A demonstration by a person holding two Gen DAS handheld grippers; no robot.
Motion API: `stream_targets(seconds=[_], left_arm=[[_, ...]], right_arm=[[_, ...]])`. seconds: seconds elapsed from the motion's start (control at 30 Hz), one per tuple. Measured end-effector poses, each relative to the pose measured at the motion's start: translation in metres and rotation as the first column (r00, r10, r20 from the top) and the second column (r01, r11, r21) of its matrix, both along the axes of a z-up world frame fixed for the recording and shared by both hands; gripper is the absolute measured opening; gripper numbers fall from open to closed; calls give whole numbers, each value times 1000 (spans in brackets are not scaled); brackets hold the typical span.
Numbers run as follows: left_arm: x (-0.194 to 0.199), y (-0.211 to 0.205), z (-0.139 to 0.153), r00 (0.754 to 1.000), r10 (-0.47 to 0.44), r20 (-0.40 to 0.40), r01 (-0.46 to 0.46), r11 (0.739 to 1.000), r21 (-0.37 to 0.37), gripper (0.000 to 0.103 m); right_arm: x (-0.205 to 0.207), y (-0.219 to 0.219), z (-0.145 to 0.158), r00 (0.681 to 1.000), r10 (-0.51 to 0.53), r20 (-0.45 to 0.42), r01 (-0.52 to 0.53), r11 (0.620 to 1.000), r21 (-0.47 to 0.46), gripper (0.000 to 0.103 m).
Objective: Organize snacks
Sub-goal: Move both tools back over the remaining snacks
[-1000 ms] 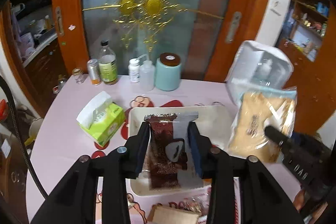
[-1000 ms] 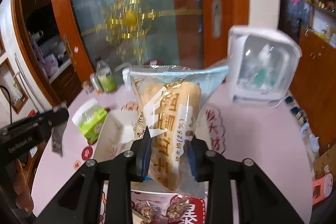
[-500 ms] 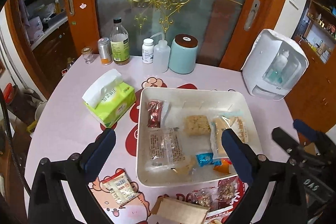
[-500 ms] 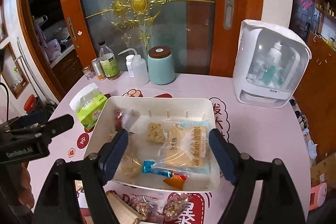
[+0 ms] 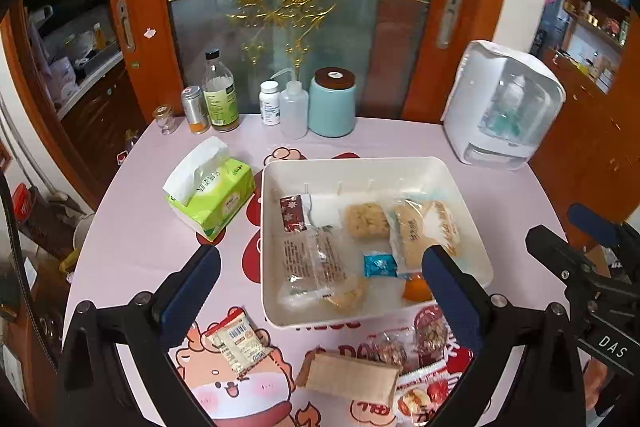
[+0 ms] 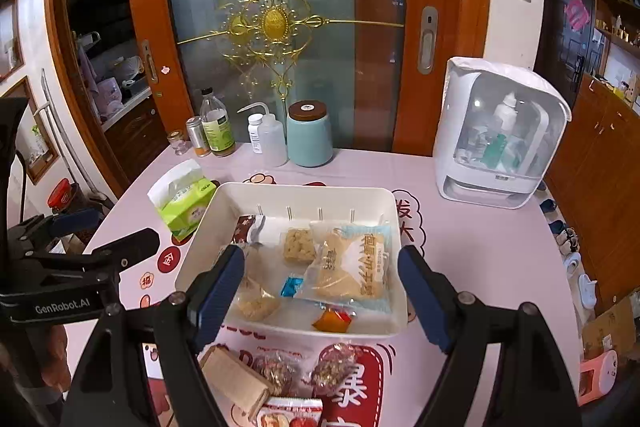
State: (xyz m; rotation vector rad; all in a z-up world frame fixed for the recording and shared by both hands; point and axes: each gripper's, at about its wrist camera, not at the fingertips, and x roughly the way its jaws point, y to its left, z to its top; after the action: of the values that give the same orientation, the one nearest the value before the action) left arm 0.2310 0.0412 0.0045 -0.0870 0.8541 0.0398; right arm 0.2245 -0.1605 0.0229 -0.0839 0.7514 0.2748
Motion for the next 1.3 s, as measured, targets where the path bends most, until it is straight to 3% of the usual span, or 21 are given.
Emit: stream_targets(seconds=[0.43,0.73,1.03,1.3], left_arm=[[-71,-23,24,992,-107,63,107,994,-9,101],[-106,-30,20,991,-114,73,118,992,-42,101],[-109,-21,-31,998,-26,-64,20,996,-89,100],[-93,-13,-103,972,80,-221,-109,986,-123,100]], right_arm=[[-75,-30,-5,999,-7,33,7,1000,10,79],[-108,-39,-27,999,40,-19,-40,999,9,79],[-116,-29,-86,982,93,-166,-97,995,-17,79],[-110,-13,-140,946,125,-299,-137,990,-18,78]])
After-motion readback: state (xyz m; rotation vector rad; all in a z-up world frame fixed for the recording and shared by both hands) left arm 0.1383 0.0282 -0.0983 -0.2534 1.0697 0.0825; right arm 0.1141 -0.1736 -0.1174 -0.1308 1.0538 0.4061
